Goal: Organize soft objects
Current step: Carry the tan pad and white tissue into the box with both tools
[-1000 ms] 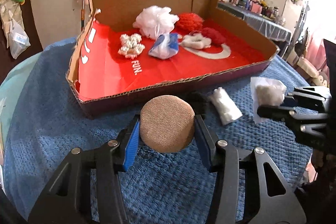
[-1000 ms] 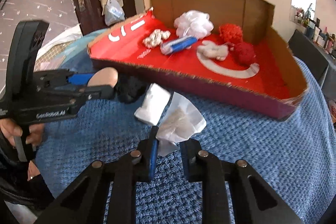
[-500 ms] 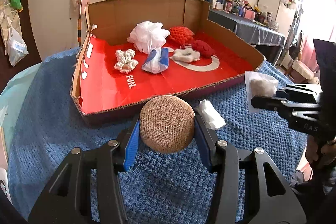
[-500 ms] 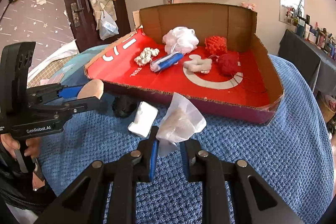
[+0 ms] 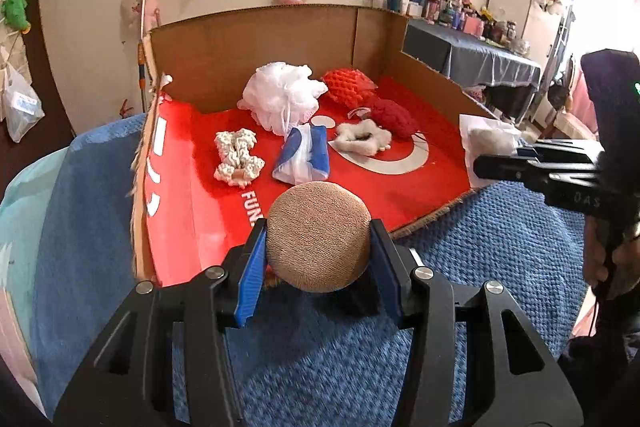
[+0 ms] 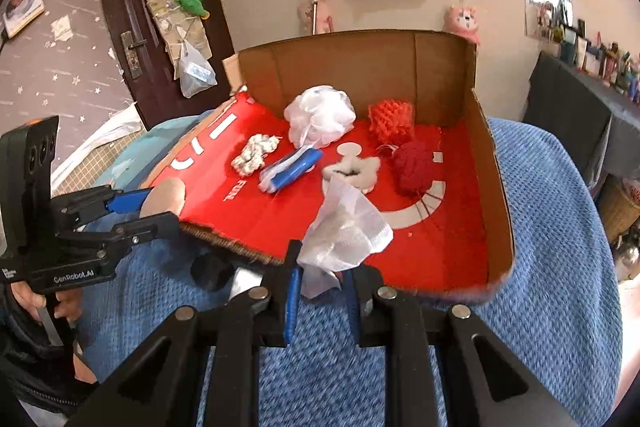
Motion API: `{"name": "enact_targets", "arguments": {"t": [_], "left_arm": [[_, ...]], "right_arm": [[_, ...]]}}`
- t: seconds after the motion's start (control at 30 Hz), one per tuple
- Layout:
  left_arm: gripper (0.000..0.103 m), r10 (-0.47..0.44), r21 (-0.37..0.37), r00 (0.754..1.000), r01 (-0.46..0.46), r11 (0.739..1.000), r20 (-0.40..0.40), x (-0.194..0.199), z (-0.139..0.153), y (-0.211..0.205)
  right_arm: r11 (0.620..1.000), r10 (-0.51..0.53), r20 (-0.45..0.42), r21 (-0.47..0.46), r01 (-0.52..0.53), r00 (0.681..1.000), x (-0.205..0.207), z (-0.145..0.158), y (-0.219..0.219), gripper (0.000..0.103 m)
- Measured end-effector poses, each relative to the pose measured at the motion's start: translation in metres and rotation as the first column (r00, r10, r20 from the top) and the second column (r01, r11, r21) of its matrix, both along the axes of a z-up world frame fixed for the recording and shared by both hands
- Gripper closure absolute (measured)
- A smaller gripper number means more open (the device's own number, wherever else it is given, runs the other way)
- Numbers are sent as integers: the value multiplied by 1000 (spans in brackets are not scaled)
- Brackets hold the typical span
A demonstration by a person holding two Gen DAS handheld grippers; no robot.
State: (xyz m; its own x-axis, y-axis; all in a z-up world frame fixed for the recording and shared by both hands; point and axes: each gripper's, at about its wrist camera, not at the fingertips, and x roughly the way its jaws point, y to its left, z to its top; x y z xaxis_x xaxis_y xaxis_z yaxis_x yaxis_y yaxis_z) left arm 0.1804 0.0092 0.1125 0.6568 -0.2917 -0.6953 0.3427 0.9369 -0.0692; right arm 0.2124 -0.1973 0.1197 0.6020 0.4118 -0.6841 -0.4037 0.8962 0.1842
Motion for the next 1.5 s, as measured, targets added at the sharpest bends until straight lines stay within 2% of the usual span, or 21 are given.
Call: {"name": "enact_targets", "arguments": {"t": [0.13, 0.27, 0.57, 1.1, 1.5], "left_arm": [[56, -9, 25, 999, 10, 1000, -36, 20, -7, -1], [56, -21, 33, 995, 24, 999, -93, 40, -19, -2], [56, -8, 25, 984, 13, 1000, -178, 68, -37, 3], [56, 18, 85, 974, 2, 996, -226, 88, -50, 3], [54, 17, 93, 974, 4, 996, -226, 89, -53, 1]], "right_arm": [[1000, 5, -57, 3, -5, 998, 28, -4, -4, 82], [1000, 22, -153, 17, -19, 988, 56, -17, -8, 82], [999, 33, -248, -2, -34, 968, 83, -39, -6, 81], [997, 8, -305, -74, -32, 952, 96, -48, 4, 80], [993, -1, -308, -115, -36, 951, 96, -50, 5, 80]]}}
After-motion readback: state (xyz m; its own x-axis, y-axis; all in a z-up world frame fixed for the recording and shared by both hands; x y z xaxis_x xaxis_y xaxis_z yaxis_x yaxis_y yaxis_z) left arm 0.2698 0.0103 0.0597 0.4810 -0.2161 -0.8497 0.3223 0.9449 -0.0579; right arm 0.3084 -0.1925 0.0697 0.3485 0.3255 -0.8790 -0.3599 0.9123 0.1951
